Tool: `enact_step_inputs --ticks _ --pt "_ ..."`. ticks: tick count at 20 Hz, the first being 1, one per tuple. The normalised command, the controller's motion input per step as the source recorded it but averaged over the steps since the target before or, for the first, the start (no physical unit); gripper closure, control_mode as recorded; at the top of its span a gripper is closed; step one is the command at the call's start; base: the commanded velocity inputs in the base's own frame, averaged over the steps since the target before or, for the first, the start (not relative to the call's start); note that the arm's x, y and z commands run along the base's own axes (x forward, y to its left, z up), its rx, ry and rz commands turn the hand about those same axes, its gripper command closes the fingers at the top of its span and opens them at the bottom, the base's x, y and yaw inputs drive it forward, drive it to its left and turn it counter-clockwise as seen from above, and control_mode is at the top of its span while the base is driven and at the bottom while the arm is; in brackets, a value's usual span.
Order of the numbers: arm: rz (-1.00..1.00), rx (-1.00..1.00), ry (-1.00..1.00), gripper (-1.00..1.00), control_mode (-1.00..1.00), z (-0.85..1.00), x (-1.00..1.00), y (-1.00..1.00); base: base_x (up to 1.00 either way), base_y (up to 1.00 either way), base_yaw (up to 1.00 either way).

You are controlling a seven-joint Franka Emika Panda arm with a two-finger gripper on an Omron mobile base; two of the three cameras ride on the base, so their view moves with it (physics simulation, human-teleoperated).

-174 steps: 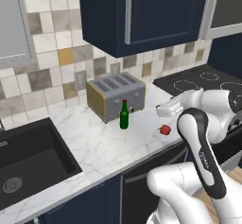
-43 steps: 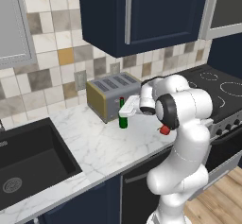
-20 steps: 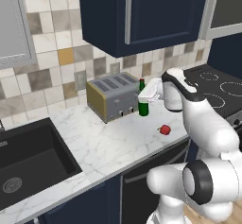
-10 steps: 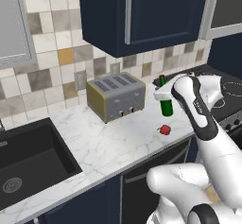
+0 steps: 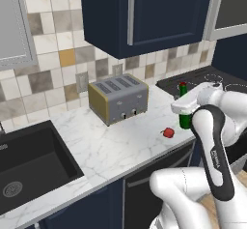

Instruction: Place the liquor and beer on the top shelf of the fridge to keep them out of children's reach, and place the bell pepper on lower shelves for easy access.

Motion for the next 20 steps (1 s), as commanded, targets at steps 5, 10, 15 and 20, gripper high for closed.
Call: enact_step_inputs --ticks 5,10,15,20 --pt "0.00 0.00 0.00 1.00 -1.00 0.77 -0.62 0.01 0.00 0.00 0.00" --pt "0.00 0.00 0.01 1.00 -1.00 0.71 -0.43 0.00 0.00 0.00 0.00" --pt "0.00 0.00 0.03 1.00 -1.00 0.44 -0.39 0.00 0.00 0.00 0.00" --pt "0.00 -0.04 0.00 1.00 -1.00 0.06 -0.45 0.00 0.00 0.00 0.00"
